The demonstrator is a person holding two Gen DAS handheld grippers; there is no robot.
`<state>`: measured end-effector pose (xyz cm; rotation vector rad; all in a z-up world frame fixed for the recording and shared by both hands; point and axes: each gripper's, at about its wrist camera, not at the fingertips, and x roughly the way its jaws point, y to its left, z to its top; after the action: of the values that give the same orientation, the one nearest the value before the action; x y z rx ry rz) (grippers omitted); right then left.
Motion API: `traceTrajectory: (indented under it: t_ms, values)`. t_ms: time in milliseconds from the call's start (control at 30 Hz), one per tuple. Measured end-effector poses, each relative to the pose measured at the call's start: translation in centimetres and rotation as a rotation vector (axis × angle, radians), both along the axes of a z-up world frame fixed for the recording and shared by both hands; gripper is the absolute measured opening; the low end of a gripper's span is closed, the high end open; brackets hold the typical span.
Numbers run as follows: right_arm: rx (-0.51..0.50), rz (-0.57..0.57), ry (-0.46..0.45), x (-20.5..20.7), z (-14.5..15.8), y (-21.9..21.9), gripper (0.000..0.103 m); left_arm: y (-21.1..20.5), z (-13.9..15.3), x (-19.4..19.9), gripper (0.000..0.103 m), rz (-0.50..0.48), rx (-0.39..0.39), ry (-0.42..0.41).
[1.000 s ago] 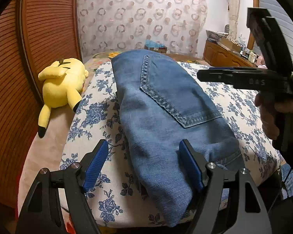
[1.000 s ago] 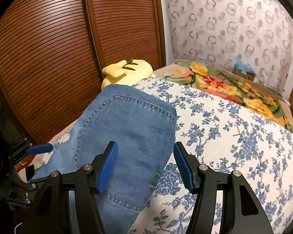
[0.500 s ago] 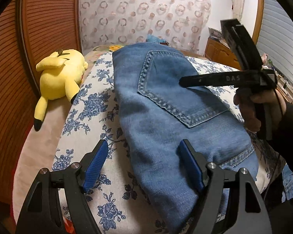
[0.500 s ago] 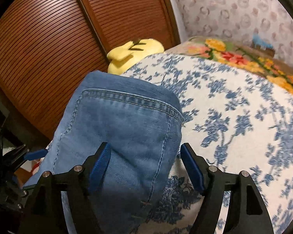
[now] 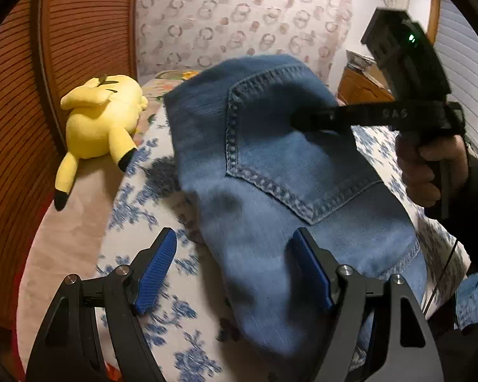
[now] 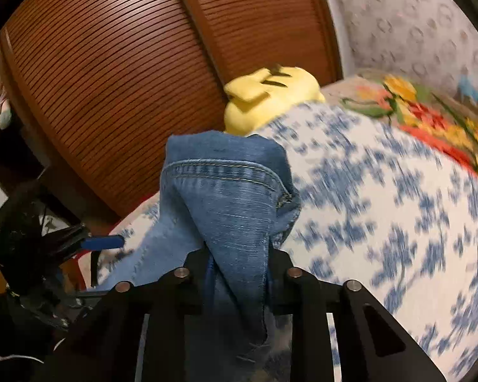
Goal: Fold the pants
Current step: 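Grasp the jeans bundle with the right tool and lift it toward the plush toy, then lower the folded jeans beside the yellow plush toy and open the right tool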
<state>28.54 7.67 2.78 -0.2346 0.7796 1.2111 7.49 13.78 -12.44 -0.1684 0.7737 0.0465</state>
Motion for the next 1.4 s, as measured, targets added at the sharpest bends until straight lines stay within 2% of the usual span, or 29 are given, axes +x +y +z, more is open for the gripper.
traceTrajectory:
  t_ms: [133,300,433,600,667,733,833,967,1167,1267,1400]
  values:
    - [0.012,0.034,-0.054,0.8,1.4,3.2,0.023,1.6,0.7,1.3,0.076,0.034,0.002,-0.017]
    - [0.035,0.000,-0.076,4.4,1.9,7.6,0.022,5.0,2.0,4.8,0.076,0.082,0.024,-0.037]
    - [0.064,-0.106,-0.063,8.6,1.5,10.8,0.022,7.5,3.0,8.0,0.076,0.109,0.054,-0.044]
    - [0.101,-0.246,-0.044,13.9,0.8,12.2,0.022,9.4,3.5,11.8,0.076,0.112,0.070,-0.047]
    - [0.096,-0.290,-0.035,15.3,0.1,12.1,0.024,9.9,3.0,13.2,0.076,0.112,0.075,-0.033]
    - [0.051,-0.322,-0.023,16.4,-1.1,12.3,0.033,10.2,2.1,14.2,0.076,0.103,0.075,-0.008]
    - [-0.005,-0.344,-0.022,17.1,-2.6,11.9,0.047,10.4,1.4,14.4,0.076,0.101,0.063,0.008]
    - [-0.009,-0.378,-0.142,16.5,-1.6,10.9,0.055,10.4,0.5,14.1,0.076,0.102,0.062,0.027]
    - [0.028,-0.426,-0.236,16.4,-0.3,11.6,0.056,10.4,-0.3,14.0,0.076,0.112,0.048,0.043]
    - [-0.039,-0.410,-0.199,17.4,-2.4,13.1,0.056,10.5,-0.6,13.6,0.076,0.119,0.029,0.043]
    - [-0.123,-0.420,-0.241,17.8,-4.7,14.0,0.056,10.3,-0.4,13.4,0.076,0.116,0.035,0.036]
